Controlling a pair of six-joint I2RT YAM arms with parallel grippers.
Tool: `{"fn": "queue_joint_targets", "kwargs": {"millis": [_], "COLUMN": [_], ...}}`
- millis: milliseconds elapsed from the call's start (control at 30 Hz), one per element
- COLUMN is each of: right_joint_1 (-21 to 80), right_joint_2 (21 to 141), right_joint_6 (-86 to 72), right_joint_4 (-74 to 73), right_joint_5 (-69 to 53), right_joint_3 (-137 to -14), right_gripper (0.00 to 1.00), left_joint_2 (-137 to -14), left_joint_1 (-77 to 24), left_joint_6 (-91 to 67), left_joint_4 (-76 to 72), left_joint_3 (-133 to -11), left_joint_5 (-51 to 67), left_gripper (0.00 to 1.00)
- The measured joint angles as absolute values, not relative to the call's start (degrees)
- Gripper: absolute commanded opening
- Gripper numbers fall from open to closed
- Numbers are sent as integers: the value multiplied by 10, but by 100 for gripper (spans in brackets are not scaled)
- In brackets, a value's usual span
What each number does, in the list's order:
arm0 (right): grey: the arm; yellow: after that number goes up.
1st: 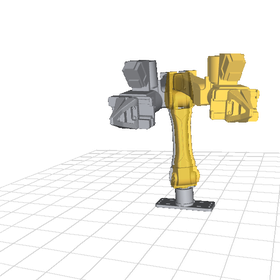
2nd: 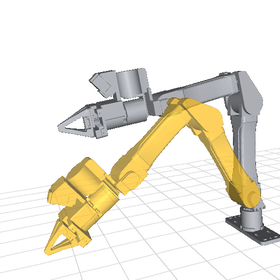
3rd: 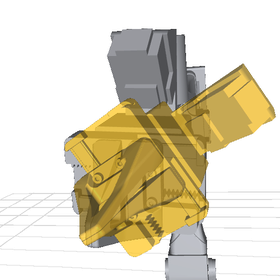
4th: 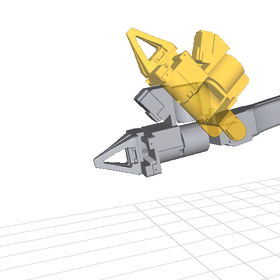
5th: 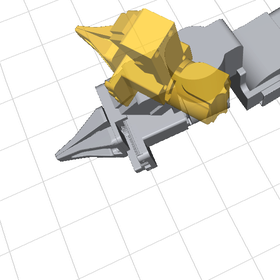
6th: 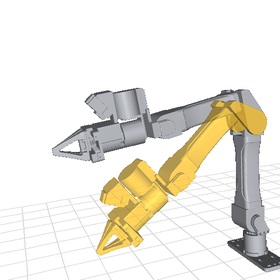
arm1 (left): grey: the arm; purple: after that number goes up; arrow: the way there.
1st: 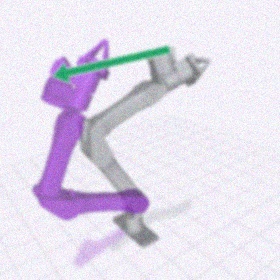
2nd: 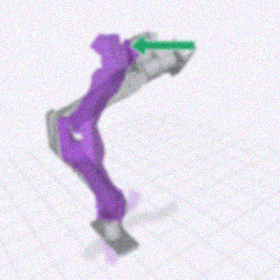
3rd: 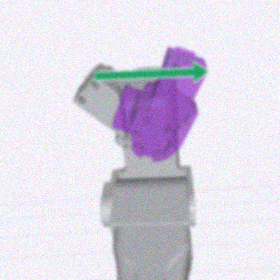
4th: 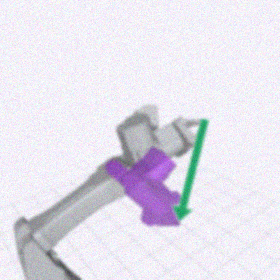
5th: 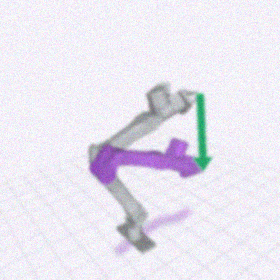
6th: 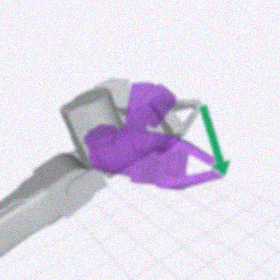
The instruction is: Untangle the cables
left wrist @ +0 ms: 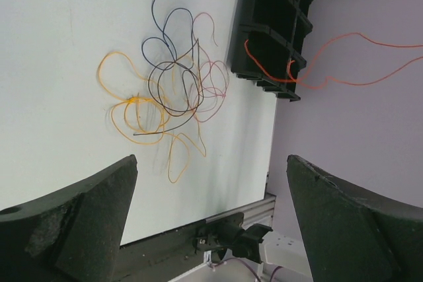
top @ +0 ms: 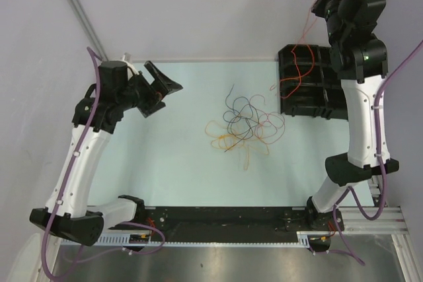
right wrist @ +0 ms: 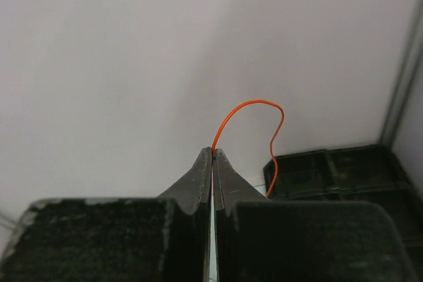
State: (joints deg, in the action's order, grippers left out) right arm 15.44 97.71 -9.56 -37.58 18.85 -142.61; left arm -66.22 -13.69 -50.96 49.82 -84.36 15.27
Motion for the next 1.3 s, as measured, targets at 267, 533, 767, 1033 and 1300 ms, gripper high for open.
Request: {"fn": "queue_joint_targets", "kwargs": {"millis": [267,533,767,1033,1300], "right_joint_1": [151,107,17,-34,-45], "right_joint_2": [945,937,946,978,988], "right_joint_6": [-38,-20,-60,-88,-95], "right_joint_4": [-343,-326,-329,-336,-352], "right_joint_5": [287,317,294,278,267], "right_joint_3": [-1387,-1355,-1346,-1348,-1376], "right_gripper": [0,0,0,0,0], "left_joint_2": [-697,-731,-746,-762,-779], "left_joint_1": [-155,-199,-218,-253,-277], "left_joint_6": [-510,-514,-515,-516,-516], "left_joint_4": [486,488,483,473,473], "left_joint_3": [-849,-888,-910,-920,-935], "left_joint_5": [172,171,171,171,167], "left_gripper": [100,100,100,100,100]}}
